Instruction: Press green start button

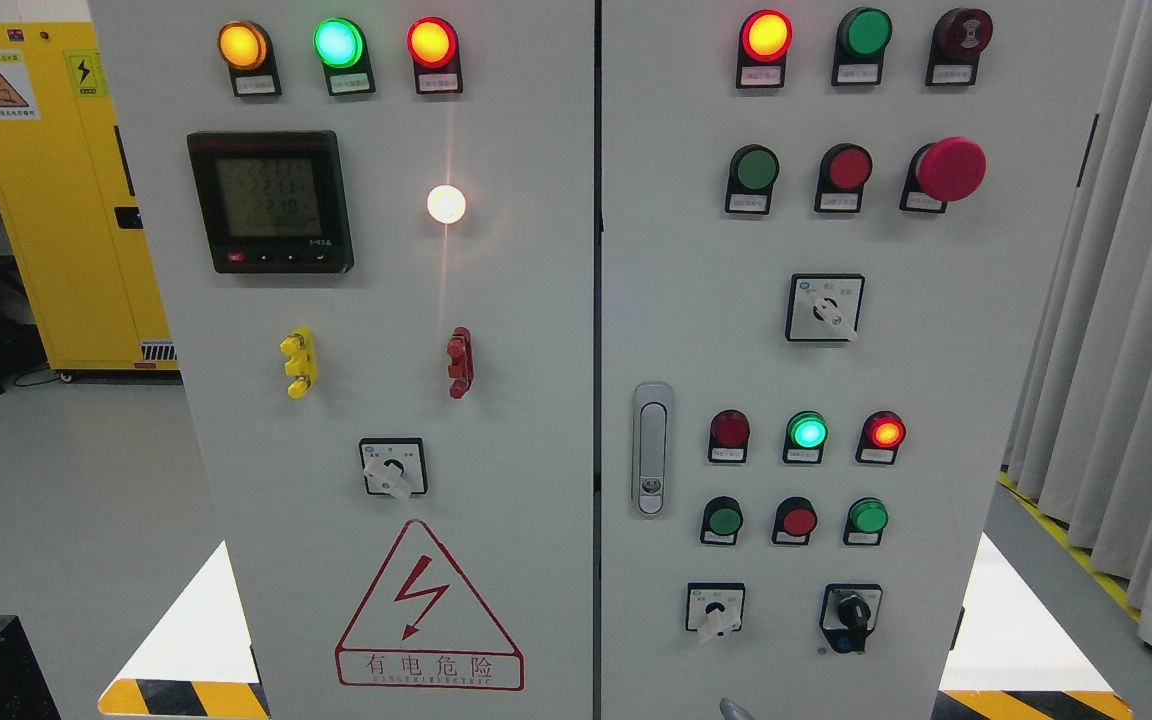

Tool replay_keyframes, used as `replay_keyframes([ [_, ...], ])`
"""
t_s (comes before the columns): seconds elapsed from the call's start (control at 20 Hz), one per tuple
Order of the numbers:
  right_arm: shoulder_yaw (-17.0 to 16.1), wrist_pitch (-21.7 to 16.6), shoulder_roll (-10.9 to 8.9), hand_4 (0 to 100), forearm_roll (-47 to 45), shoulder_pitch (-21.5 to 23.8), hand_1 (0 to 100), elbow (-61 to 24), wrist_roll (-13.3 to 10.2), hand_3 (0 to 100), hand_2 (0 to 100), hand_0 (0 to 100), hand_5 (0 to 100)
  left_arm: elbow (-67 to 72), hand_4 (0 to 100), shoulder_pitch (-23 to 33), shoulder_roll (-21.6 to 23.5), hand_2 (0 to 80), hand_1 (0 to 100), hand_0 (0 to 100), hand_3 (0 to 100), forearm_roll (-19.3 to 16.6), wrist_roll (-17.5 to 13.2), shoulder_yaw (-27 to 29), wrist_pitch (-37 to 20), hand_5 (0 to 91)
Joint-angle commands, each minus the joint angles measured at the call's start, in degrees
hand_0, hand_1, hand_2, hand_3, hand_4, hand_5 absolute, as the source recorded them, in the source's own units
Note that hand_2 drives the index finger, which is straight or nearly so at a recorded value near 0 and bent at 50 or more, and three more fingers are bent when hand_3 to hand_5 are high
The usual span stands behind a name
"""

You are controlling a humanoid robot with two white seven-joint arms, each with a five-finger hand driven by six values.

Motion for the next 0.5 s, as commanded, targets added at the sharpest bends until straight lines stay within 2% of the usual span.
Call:
replay_keyframes([
  [0.0, -0.2, 0.1, 0.01, 2, 0.0, -0.1, 68, -0.1, 0.0, 0, 0, 52, 0, 0.0, 0, 0.0, 0.0, 0.0, 56, 12, 0, 0.0, 0.0, 0.0, 0.0, 0.0],
  [0.35, -0.3, 0.1, 0.01, 2, 2.0, -0.4, 68, 0.0, -0.3, 1, 0, 52, 0, 0.0, 0, -0.1, 0.0, 0.0, 56, 12, 0, 0.0, 0.0, 0.0, 0.0, 0.0],
  [0.4, -0.9, 0.1, 0.18, 2, 5.1, -0.4, 68, 0.1, -0.6, 1, 0, 51, 0, 0.0, 0, 0.0, 0.0, 0.0, 56, 12, 0, 0.0, 0.0, 0.0, 0.0, 0.0],
  [0.45, -2.4, 0.0, 0.36, 3, 9.6, -0.7, 69, 0.0, -1.4, 3, 0, 43, 0, 0.0, 0, 0.0, 0.0, 0.0, 56, 12, 0, 0.0, 0.0, -0.1, 0.0, 0.0],
])
